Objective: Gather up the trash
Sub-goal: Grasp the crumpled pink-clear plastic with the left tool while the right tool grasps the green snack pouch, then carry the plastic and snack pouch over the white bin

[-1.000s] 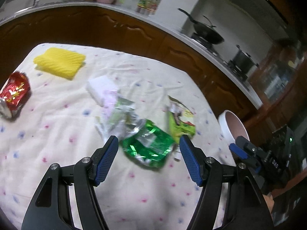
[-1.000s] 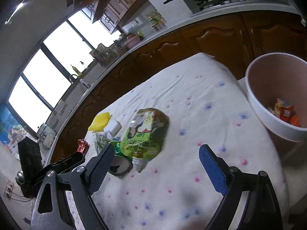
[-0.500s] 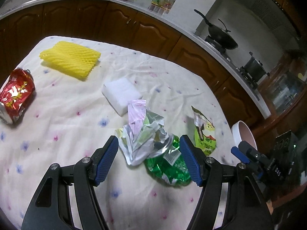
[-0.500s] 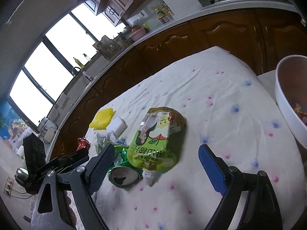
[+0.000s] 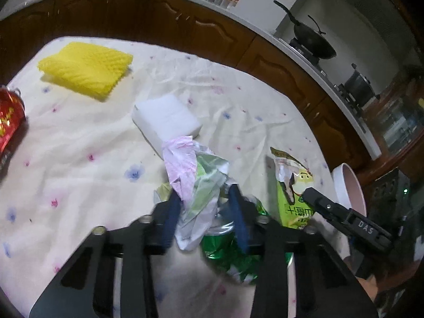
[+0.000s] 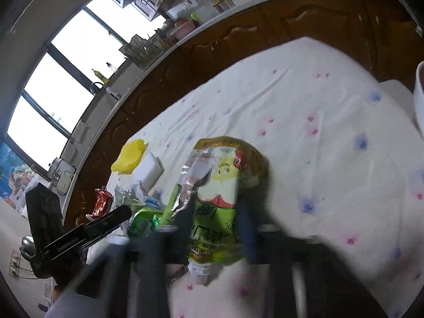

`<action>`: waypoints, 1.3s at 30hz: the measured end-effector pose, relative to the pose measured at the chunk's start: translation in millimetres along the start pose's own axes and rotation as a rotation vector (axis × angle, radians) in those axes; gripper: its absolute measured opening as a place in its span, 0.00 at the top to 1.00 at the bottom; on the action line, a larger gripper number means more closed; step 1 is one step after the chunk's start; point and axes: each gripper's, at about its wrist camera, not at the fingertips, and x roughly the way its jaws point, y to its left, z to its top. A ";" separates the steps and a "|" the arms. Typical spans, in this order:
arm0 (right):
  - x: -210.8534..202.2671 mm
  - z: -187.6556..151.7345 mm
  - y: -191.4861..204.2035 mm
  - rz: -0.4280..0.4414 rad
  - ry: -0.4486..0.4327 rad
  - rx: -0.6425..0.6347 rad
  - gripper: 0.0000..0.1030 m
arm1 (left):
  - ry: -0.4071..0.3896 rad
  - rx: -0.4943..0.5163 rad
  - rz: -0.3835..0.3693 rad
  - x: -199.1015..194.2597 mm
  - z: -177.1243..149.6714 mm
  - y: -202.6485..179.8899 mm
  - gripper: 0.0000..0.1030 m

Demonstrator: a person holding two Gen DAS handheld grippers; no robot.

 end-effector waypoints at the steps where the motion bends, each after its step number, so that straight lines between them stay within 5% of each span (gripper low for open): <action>1: -0.3 -0.8 1.4 0.005 -0.004 -0.003 0.86 | -0.004 0.010 -0.002 -1.5 0.2 -1.3 0.79; 19: -59.9 -1.1 14.9 0.018 -0.124 -0.067 0.92 | -0.112 0.091 -0.092 -53.2 8.2 -44.1 0.85; 39: -160.8 -13.3 -42.6 -0.100 -0.276 -0.009 0.92 | -0.033 0.231 -0.223 -35.7 -19.5 -138.9 0.85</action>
